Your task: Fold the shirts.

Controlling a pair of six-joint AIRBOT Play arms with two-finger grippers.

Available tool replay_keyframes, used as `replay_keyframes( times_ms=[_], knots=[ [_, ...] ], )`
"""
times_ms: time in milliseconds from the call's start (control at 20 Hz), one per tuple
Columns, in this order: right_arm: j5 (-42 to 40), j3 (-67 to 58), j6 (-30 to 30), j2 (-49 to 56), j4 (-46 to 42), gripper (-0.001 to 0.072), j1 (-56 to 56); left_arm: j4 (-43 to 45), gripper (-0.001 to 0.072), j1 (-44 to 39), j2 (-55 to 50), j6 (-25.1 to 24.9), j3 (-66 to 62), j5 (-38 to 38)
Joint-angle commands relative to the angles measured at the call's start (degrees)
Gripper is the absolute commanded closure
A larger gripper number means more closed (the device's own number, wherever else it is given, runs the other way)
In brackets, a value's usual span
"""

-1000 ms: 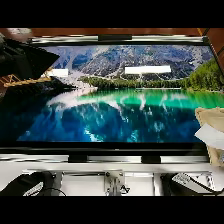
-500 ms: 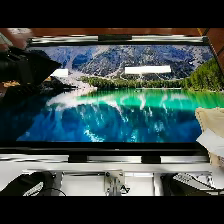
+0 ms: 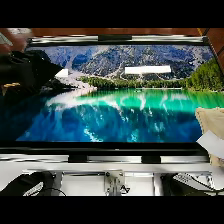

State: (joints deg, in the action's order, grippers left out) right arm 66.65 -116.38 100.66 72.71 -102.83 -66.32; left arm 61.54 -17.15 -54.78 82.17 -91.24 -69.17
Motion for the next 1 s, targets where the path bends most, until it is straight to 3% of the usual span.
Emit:
replay_keyframes(
  times_ms=[0,250,550,800,900,950],
  knots=[
    [10.2,0.0,-4.7,-3.2,5.4,0.0141,0.0,1.2,0.0097,0.0,0.0,-1.5,2.8,0.1],
    [26.0,0.5,-6.9,-8.4,15.0,0.0140,0.9,3.5,0.0097,0.0,0.0,-3.7,7.9,5.7],
    [36.5,13.8,-3.9,-16.1,15.5,0.0141,11.4,3.5,0.0097,0.0,-3.1,-4.6,8.6,8.5],
    [30.8,40.1,6.6,-25.8,18.9,0.0141,27.9,3.5,0.0097,0.0,-6.0,-4.6,8.7,8.5],
    [19.2,49.7,14.6,-28.1,28.5,0.0143,36.7,3.5,0.0098,0.0,-7.3,-4.6,8.9,8.5],
    [9.2,53.4,17.4,-28.0,34.6,0.0145,41.9,3.5,0.0098,0.0,-8.2,-4.6,9.2,8.5]
  ],
)
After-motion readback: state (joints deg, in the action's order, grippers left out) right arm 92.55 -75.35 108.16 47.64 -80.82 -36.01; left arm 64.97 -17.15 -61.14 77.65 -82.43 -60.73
